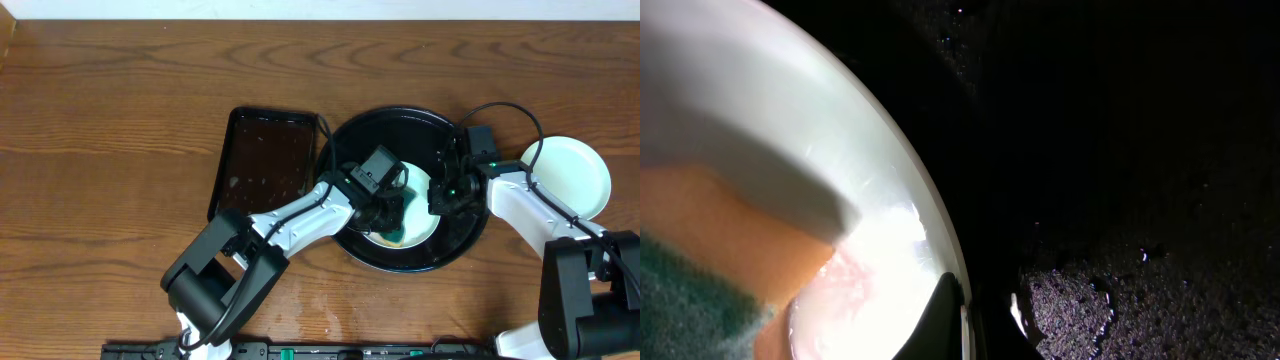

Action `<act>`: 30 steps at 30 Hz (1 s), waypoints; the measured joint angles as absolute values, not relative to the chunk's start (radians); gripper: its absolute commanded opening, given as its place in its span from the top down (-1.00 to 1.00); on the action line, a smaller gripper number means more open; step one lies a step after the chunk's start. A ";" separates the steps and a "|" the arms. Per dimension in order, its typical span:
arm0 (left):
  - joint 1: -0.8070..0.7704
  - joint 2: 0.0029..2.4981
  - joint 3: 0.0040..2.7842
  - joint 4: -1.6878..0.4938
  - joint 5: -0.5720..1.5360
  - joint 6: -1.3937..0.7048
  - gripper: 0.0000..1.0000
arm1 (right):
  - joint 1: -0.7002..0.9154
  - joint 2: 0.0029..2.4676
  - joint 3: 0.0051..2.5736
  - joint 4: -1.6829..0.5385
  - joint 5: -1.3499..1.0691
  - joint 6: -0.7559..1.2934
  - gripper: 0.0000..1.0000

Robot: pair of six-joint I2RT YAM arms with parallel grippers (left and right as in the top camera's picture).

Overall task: Clean dirty plates on tray and stack at the side
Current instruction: 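Scrub the plate's red stain with the sponge while right gripper holds rim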

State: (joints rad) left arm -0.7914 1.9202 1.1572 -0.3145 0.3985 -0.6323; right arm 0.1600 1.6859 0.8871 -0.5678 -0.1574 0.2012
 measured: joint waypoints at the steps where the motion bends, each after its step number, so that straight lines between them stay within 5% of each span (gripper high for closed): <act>1: -0.789 1.925 1.164 -0.323 0.400 -0.633 0.85 | 0.161 1.686 0.887 -0.568 -0.157 0.201 0.97; 16: -0.696 1.950 1.313 -0.703 0.075 -0.654 0.85 | 0.185 1.689 0.887 -0.582 -0.216 0.221 0.98; 24: -0.694 1.954 1.307 -0.622 0.058 -0.646 0.85 | 0.186 1.690 0.887 -0.584 -0.229 0.228 0.97; 30: -0.667 1.975 1.285 -0.435 0.250 -0.633 0.85 | 0.183 1.689 0.888 -0.582 -0.205 0.229 0.97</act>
State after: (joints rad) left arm -0.6674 1.9747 1.2854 -0.4355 0.2501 -0.6331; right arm 0.1825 1.6894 0.8879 -0.5819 -0.2050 0.2295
